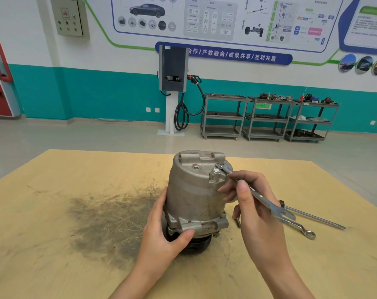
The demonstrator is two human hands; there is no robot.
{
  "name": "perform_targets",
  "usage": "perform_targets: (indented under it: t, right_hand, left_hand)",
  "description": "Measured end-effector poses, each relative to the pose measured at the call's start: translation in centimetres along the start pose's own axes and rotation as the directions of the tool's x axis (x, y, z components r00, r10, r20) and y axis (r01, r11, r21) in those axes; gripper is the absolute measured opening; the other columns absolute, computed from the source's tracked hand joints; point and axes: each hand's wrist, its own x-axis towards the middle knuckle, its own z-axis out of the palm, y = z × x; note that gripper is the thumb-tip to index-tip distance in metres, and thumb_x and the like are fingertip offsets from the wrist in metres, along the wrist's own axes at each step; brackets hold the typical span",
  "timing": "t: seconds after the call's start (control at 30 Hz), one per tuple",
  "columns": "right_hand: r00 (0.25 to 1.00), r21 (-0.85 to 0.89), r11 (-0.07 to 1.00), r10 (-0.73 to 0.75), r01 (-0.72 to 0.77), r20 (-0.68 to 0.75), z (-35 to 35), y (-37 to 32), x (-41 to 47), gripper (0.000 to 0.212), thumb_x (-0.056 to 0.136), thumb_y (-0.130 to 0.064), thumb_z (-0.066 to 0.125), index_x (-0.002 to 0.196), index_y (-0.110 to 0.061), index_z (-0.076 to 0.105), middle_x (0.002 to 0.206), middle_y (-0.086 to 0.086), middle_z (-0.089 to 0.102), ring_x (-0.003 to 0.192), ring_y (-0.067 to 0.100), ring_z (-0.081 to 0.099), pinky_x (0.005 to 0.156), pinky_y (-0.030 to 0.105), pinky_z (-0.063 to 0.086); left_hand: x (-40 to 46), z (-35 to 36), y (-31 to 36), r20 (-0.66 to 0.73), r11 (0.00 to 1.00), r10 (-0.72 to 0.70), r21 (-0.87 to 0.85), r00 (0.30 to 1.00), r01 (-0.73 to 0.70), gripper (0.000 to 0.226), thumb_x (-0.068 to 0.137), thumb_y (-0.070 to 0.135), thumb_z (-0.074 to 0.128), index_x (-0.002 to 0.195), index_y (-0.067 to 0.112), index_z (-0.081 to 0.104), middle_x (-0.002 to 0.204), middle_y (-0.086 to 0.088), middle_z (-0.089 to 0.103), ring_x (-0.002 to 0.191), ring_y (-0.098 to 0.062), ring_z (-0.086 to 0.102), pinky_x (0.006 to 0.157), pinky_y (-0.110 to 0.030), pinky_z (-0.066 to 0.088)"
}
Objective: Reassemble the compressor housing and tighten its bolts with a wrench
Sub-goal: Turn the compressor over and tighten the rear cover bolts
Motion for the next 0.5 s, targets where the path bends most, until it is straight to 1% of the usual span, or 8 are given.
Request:
perform_targets:
  t: [0.07, 0.13, 0.3, 0.4, 0.43, 0.5]
  right_hand:
    - [1.0, 0.038, 0.999, 0.014, -0.014, -0.005, -0.1, 0.04, 0.05, 0.015, 0.094, -0.039, 0.049, 0.095, -0.032, 0.062, 0.087, 0.004, 0.067, 0.08, 0.017, 0.061, 0.062, 0.022, 0.047]
    - [0.999, 0.08, 0.996, 0.043, -0.042, -0.011, -0.29, 0.11, 0.13, 0.018, 0.093, -0.037, 0.047, 0.096, -0.028, 0.062, 0.087, 0.006, 0.067, 0.079, 0.019, 0.061, 0.058, 0.027, 0.046]
    - [0.995, 0.176, 0.979, 0.103, -0.098, -0.018, -0.87, 0.35, 0.61, 0.026, 0.093, -0.03, 0.043, 0.099, -0.012, 0.06, 0.085, 0.012, 0.068, 0.075, 0.022, 0.059, 0.052, 0.027, 0.044]
    - [0.996, 0.118, 0.99, 0.084, -0.082, -0.013, -0.78, 0.32, 0.46, 0.024, 0.093, -0.033, 0.044, 0.099, -0.017, 0.061, 0.087, 0.01, 0.068, 0.077, 0.02, 0.06, 0.056, 0.032, 0.044]
    - [0.997, 0.096, 0.993, 0.072, -0.07, -0.012, -0.64, 0.27, 0.32, 0.022, 0.094, -0.035, 0.045, 0.098, -0.021, 0.061, 0.088, 0.009, 0.069, 0.078, 0.019, 0.061, 0.057, 0.032, 0.045]
    - [0.999, 0.061, 0.997, 0.039, -0.038, -0.01, -0.26, 0.11, 0.05, 0.018, 0.094, -0.039, 0.048, 0.097, -0.029, 0.062, 0.088, 0.006, 0.068, 0.079, 0.017, 0.061, 0.06, 0.027, 0.047]
  left_hand:
    - [0.02, -0.01, 0.07, 0.003, 1.0, -0.004, -0.001, 1.0, 0.004, 0.093, 0.061, 0.059, 0.073, 0.143, 0.053, 0.03, 0.15, 0.027, 0.041, 0.139, 0.0, 0.042, 0.117, -0.043, 0.038]
    - [0.01, -0.02, 0.11, 0.004, 1.0, -0.006, -0.001, 1.0, 0.006, 0.094, 0.061, 0.059, 0.073, 0.144, 0.051, 0.03, 0.151, 0.025, 0.041, 0.14, -0.002, 0.042, 0.117, -0.044, 0.038]
    - [0.01, -0.07, 0.04, 0.007, 1.0, 0.004, -0.001, 1.0, -0.004, 0.094, 0.062, 0.059, 0.073, 0.144, 0.052, 0.029, 0.149, 0.032, 0.04, 0.139, 0.003, 0.041, 0.118, -0.037, 0.038]
    - [0.07, -0.05, -0.02, 0.007, 1.0, 0.004, -0.006, 1.0, -0.004, 0.093, 0.062, 0.059, 0.073, 0.143, 0.053, 0.03, 0.146, 0.038, 0.04, 0.139, 0.005, 0.04, 0.117, -0.035, 0.038]
    - [0.08, -0.06, -0.02, 0.008, 1.0, 0.004, -0.006, 1.0, -0.004, 0.092, 0.062, 0.059, 0.073, 0.143, 0.054, 0.029, 0.145, 0.039, 0.04, 0.138, 0.005, 0.04, 0.117, -0.035, 0.038]
    - [0.07, -0.03, 0.01, 0.008, 1.0, 0.006, -0.006, 1.0, -0.006, 0.093, 0.062, 0.059, 0.073, 0.143, 0.053, 0.029, 0.146, 0.038, 0.04, 0.139, 0.005, 0.04, 0.118, -0.037, 0.037]
